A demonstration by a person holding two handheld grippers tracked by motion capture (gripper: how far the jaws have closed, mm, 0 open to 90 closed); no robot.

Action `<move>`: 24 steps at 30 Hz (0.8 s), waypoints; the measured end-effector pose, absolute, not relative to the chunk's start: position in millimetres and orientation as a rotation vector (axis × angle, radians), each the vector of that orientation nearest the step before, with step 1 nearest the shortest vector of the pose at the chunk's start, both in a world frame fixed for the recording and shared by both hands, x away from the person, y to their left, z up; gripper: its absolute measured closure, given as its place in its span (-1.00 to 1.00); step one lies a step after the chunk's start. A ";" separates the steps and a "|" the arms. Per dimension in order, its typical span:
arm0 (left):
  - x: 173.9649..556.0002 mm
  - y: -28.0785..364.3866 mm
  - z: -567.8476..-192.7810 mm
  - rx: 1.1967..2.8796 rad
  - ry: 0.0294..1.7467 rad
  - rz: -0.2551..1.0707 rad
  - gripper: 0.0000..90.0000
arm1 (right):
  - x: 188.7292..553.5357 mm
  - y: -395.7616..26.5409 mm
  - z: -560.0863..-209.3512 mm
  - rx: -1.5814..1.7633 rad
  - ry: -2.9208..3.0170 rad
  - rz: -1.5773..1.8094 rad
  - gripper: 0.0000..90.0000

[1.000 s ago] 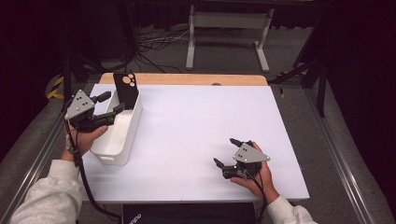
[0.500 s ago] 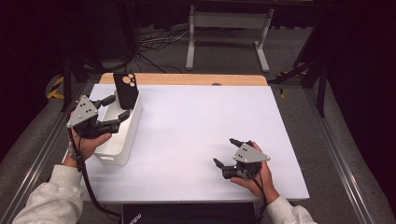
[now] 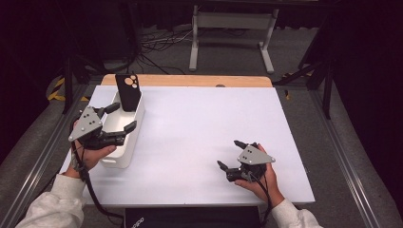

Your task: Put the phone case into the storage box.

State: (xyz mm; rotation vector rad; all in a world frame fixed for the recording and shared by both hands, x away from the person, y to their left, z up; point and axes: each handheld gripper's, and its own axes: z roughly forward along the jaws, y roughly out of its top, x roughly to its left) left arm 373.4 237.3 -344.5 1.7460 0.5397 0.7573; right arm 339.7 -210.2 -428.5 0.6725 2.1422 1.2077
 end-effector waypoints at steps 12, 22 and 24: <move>354.8 227.2 -351.0 1.712 0.526 0.775 -0.77 | 340.5 -212.1 -426.1 0.683 2.108 1.206 -0.73; 347.6 220.3 -357.9 1.724 0.502 0.711 -0.88 | 339.6 -212.0 -424.8 0.672 2.101 1.207 -0.74; 345.9 218.3 -359.8 1.721 0.503 0.701 -0.89 | 338.8 -212.1 -424.1 0.667 2.095 1.201 -0.74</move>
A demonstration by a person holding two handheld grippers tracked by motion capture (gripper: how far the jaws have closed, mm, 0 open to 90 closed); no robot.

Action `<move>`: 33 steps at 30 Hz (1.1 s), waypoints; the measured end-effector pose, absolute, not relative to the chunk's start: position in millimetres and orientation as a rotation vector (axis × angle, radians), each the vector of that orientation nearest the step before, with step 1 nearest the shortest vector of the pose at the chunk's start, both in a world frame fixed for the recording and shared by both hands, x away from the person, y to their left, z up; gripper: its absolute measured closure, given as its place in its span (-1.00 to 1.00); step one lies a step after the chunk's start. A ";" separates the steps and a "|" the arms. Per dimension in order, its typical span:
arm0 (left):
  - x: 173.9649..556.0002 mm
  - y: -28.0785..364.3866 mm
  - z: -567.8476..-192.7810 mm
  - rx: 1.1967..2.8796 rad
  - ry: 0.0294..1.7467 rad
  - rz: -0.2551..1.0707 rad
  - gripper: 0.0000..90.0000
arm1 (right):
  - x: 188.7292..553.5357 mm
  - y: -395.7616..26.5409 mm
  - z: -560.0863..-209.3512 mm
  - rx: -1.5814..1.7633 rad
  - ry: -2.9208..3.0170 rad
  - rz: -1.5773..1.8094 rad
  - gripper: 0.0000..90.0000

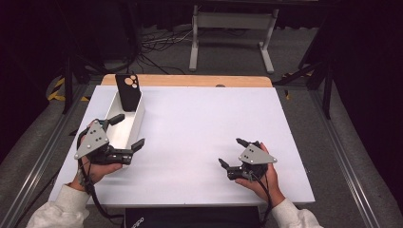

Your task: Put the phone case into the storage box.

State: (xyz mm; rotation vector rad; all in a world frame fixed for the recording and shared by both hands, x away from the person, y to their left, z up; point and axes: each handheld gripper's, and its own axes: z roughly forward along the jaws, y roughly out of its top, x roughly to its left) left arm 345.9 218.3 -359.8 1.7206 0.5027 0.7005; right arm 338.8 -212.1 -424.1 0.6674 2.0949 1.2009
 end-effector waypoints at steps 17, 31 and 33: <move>330.1 210.1 -371.7 1.729 0.475 0.694 -0.93 | 336.8 -213.2 -421.1 0.663 2.078 1.209 -0.74; 317.8 200.6 -384.7 1.766 0.472 0.714 -0.95 | 333.3 -211.0 -419.8 0.646 2.082 1.216 -0.74; 317.6 200.5 -385.1 1.772 0.467 0.719 -0.94 | 332.8 -210.9 -419.6 0.645 2.082 1.217 -0.74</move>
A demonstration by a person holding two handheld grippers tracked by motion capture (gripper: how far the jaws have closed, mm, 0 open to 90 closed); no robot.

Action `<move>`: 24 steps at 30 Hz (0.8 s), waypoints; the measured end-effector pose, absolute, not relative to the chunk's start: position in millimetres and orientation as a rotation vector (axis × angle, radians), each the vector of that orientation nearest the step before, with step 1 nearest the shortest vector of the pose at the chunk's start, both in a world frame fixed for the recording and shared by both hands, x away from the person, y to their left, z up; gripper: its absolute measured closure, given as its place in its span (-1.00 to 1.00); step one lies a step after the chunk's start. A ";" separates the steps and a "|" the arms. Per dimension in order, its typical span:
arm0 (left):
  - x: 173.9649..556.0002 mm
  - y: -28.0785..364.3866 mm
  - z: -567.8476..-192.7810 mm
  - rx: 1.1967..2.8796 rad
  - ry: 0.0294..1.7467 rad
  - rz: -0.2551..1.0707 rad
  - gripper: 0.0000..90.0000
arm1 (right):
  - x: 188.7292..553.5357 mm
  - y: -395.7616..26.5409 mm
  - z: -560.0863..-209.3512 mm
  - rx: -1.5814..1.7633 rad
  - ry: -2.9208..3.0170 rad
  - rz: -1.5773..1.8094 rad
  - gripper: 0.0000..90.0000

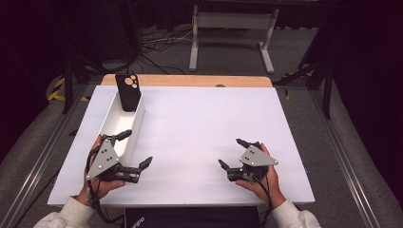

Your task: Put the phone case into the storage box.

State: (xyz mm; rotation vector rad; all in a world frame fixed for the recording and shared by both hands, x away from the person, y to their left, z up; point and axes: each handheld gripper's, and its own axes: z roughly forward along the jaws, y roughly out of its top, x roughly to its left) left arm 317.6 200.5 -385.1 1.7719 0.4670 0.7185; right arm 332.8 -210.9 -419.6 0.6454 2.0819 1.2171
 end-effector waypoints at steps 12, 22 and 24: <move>315.7 192.3 -398.3 1.820 0.473 0.706 -0.93 | 329.5 -211.3 -417.4 0.636 2.076 1.222 -0.75; 317.7 188.0 -409.8 1.862 0.486 0.683 -0.94 | 326.3 -211.0 -416.3 0.624 2.078 1.214 -0.74; 318.2 187.2 -412.3 1.860 0.503 0.669 -0.94 | 325.8 -210.9 -416.3 0.621 2.079 1.213 -0.75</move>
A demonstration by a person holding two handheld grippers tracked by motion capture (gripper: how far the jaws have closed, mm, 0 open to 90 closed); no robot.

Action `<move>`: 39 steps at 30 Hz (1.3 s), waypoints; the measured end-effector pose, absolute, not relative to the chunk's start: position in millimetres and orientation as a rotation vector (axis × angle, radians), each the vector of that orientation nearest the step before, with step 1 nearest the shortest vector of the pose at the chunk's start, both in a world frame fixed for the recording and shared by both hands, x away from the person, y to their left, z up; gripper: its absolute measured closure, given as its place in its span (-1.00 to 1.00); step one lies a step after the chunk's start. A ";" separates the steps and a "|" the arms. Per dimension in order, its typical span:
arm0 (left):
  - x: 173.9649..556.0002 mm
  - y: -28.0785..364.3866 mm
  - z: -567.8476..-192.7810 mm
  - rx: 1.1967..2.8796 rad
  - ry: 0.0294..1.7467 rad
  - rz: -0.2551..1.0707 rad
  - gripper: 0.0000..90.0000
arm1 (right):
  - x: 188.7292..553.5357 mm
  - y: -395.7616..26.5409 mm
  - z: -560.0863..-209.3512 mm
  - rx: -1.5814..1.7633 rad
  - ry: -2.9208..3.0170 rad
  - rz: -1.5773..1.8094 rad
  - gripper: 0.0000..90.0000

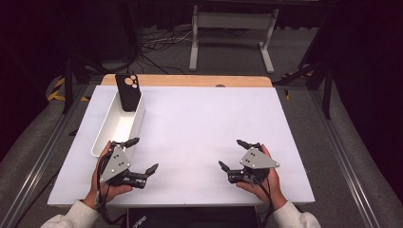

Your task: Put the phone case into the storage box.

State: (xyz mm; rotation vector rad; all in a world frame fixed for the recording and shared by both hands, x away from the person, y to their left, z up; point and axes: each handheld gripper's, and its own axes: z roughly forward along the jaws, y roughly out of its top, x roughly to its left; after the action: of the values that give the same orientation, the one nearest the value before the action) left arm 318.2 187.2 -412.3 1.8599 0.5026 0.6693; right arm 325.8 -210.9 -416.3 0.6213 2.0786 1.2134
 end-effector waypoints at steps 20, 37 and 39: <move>320.1 181.9 -423.5 1.896 0.511 0.614 -0.94 | 323.1 -210.6 -417.9 0.596 2.091 1.202 -0.75; 318.2 183.5 -425.4 1.895 0.503 0.610 -0.94 | 320.8 -206.6 -420.1 0.574 2.097 1.187 -0.75; 318.3 183.2 -425.6 1.899 0.502 0.613 -0.94 | 321.2 -206.3 -420.8 0.574 2.098 1.184 -0.75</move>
State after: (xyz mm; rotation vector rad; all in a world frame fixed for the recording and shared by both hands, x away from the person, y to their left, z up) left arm 318.3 183.2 -425.6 1.8989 0.5018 0.6133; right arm 321.2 -206.3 -420.8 0.5737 2.0976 1.1837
